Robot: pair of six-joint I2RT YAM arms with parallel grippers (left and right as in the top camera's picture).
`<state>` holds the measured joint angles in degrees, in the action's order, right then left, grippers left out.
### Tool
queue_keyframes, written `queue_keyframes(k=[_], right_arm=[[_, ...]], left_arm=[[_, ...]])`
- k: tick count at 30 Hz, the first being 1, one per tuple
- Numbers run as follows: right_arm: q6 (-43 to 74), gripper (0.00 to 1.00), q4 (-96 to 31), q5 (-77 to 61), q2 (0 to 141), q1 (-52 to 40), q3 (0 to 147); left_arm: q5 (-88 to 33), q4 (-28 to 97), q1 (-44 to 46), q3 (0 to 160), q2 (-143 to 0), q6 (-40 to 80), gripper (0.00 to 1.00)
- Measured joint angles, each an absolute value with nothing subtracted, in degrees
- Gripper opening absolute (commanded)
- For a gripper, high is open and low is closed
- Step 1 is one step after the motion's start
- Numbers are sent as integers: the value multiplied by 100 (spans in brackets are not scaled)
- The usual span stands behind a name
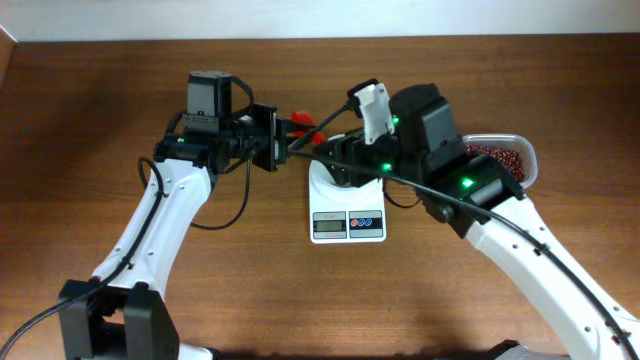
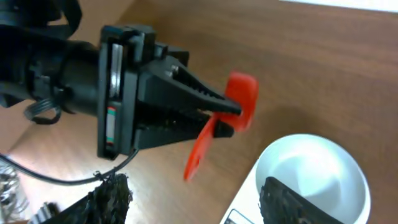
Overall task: Scoop item into bowl and weigh 50g on scale
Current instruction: 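Reach right gripper to scoop handle and grasp it from left gripper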
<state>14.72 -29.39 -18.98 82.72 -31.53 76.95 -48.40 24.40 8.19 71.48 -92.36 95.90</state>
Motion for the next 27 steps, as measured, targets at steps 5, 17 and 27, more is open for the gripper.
queue_keyframes(k=[5, 17, 27], right_arm=[[1450, 68, -2558, -1688, 8628, -3216, 7697], [1527, 63, -1970, -1632, 8739, -3221, 7787], [1656, 48, -2239, -937, 8934, -3710, 7811]], left_arm=[[-4995, 2443, 819, 7148, -9236, 9614, 0], [-5061, 2440, 819, 7148, -9236, 9762, 0], [-4987, 2449, 862, 7148, -9236, 9911, 0]])
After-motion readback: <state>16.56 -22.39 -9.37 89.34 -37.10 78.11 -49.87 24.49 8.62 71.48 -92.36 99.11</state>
